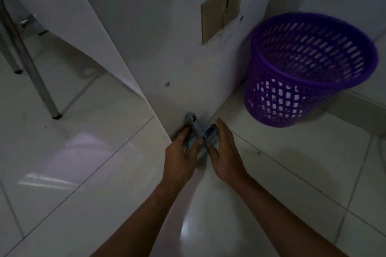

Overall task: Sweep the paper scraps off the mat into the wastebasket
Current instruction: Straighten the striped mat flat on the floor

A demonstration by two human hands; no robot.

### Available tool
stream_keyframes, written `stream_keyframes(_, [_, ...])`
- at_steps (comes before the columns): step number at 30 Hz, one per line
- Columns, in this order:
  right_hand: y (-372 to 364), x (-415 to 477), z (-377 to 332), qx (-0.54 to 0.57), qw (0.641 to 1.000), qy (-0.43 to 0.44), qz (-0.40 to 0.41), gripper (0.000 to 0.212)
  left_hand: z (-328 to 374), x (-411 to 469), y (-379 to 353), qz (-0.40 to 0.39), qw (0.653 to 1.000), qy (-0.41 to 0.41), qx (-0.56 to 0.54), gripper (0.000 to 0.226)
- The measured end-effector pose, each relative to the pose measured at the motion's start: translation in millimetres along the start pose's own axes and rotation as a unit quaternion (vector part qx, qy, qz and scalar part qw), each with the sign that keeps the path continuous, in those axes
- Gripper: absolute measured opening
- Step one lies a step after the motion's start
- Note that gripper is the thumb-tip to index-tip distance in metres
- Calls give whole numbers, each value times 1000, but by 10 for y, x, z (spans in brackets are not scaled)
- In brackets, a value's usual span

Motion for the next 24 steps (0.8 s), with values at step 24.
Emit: stream_keyframes(24, [-2014, -531, -2962, 25, 883, 349, -313, 25, -584, -1125, 3838, 191, 943, 140, 232, 23])
Point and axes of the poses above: each hand's wrist, its own x-axis towards the middle knuckle, its own y-axis out of the back of the hand, z = x × y, the point moved 1 cm from there along x, towards the middle knuckle, and after that the axes turned 2 degrees about z, right-handed, at the moved point
